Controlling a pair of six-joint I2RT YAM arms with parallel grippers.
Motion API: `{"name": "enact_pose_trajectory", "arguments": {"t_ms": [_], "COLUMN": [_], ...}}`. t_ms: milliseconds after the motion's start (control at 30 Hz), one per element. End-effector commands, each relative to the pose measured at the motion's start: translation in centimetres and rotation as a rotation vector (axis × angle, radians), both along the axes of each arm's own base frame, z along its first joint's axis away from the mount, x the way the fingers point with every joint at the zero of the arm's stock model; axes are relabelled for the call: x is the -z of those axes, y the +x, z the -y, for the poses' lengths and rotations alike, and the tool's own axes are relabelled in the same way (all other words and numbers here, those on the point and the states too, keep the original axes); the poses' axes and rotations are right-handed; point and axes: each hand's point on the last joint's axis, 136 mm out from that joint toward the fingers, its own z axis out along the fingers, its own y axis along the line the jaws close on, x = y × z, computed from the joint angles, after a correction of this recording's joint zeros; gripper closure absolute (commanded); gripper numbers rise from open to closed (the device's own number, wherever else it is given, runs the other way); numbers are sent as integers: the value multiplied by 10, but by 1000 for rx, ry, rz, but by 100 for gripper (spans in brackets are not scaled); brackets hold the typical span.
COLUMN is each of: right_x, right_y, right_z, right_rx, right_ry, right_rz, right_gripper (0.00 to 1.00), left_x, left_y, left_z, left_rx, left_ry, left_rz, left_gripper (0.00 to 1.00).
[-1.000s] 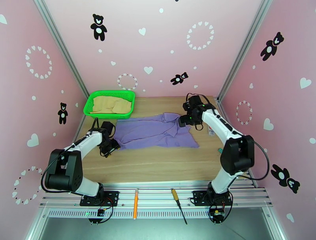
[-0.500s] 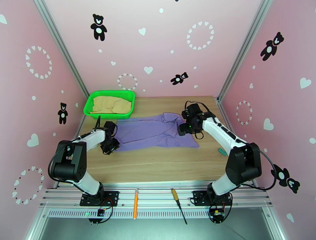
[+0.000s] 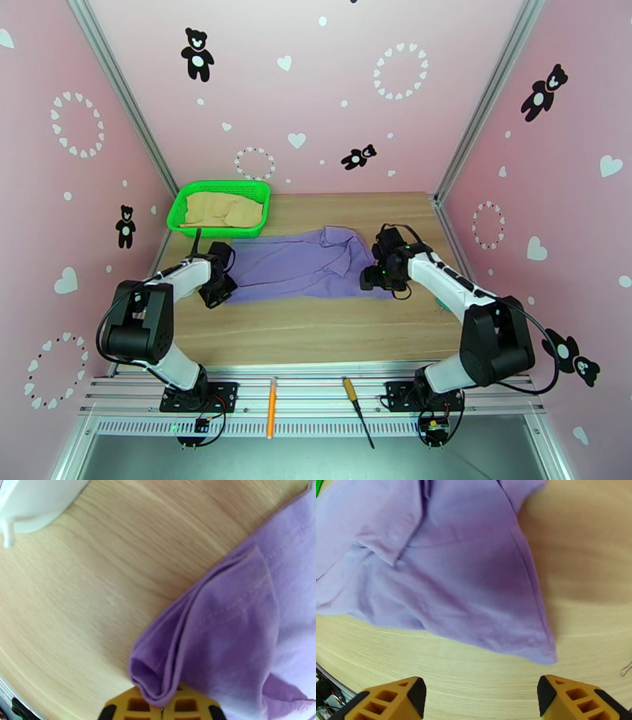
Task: Fold and stack the mixed laundry pile
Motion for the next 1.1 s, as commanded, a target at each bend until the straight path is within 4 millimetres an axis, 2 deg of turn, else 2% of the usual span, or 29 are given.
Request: {"name": "enact_pose_trajectory", "arguments": {"t_ms": [0, 233, 367, 733, 1067], "right_x": [13, 23, 29, 35, 42], "right_y": [9, 11, 15, 51, 58], "right_z": [0, 28, 34, 22, 5], "right_rx": [91, 126, 131, 8, -25], "right_ry": [4, -150, -173, -124, -10], "right_rz": [6, 8, 0, 1, -6], "right_gripper": [28, 35, 38, 48, 63], "left_x": [4, 1, -4, -4, -5], "left_y": [-11, -13, -11, -9, -7], "left_z": [-6, -9, -10, -15, -17], "left_rx": [11, 22, 34, 33, 31], "left_ry": [35, 46, 57, 62, 57], "left_rz": [-40, -43, -41, -44, -44], "left_gripper": [100, 100, 100, 100, 100]}}
